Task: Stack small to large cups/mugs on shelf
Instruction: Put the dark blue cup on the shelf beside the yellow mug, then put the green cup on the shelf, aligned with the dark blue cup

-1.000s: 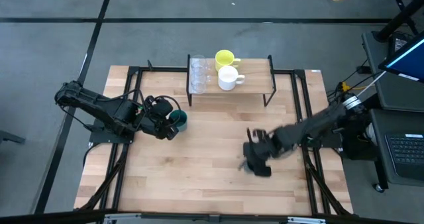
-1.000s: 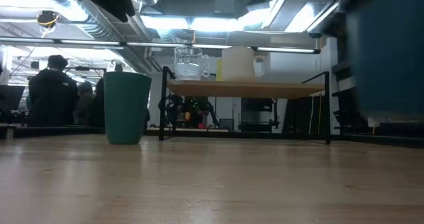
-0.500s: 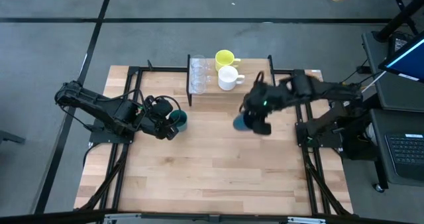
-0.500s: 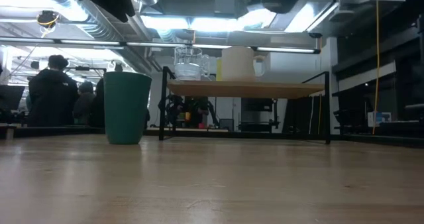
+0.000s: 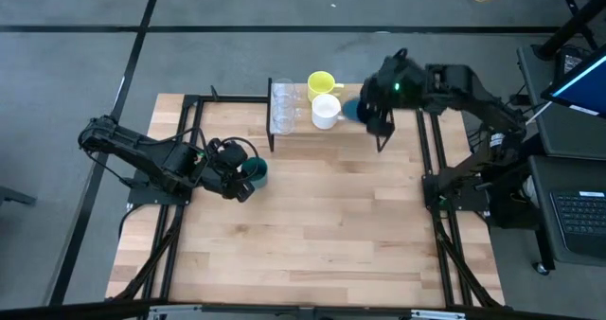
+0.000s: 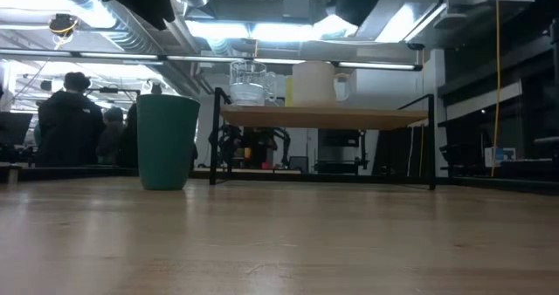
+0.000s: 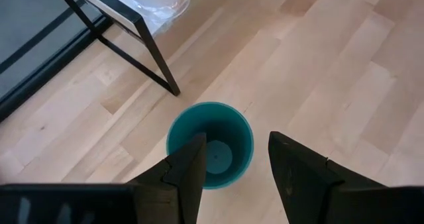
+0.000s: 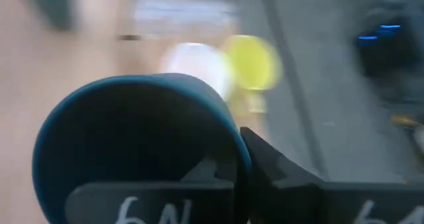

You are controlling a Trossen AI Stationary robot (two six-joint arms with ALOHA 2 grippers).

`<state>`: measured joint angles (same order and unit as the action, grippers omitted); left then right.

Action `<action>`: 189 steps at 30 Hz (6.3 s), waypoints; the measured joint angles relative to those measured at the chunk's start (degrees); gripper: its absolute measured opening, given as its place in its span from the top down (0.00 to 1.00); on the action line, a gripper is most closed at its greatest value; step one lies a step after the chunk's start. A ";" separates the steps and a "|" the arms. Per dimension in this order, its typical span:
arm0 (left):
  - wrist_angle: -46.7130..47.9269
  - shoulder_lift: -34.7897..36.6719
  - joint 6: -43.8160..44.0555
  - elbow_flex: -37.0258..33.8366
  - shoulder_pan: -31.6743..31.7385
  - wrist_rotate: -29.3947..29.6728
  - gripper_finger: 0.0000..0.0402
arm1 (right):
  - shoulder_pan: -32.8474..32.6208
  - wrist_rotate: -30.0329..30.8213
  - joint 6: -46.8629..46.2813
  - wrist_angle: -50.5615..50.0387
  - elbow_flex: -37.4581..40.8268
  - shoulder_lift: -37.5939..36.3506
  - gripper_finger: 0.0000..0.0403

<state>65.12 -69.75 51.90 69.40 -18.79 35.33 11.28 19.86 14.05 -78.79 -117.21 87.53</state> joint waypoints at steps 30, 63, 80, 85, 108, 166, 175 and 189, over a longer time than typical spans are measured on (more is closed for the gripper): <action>-0.09 -0.01 0.15 0.01 0.00 -0.08 0.61 | 41.04 -3.45 19.61 19.03 -1.36 14.75 0.97; -0.11 0.01 0.20 0.00 0.01 -0.07 0.61 | 40.77 -21.96 11.77 0.97 -1.36 20.84 0.98; -0.11 0.00 0.20 -0.01 0.02 -0.07 0.61 | 38.62 -22.05 11.49 -4.03 -1.36 22.44 0.98; -0.11 -0.01 0.20 -0.01 0.00 -0.07 0.61 | 38.63 -22.05 11.47 -3.95 -1.36 22.42 0.92; -0.11 0.00 0.19 0.00 0.02 -0.07 0.61 | 37.85 -15.40 9.34 -6.97 -13.11 22.42 0.54; -27.14 -3.01 36.96 -44.60 -3.81 14.21 0.61 | 1.23 -25.44 -6.45 18.07 36.13 -21.92 0.53; -43.64 -10.15 22.78 -44.60 2.30 13.77 0.61 | 1.23 -25.44 -6.33 18.05 36.26 -23.26 0.53; -65.07 -20.67 5.64 -44.60 6.19 13.60 0.61 | 1.23 -25.44 -6.32 18.12 36.26 -23.22 0.53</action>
<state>0.05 -90.42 57.54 24.80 -12.60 48.93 12.51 -5.58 7.73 -60.66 -80.95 64.31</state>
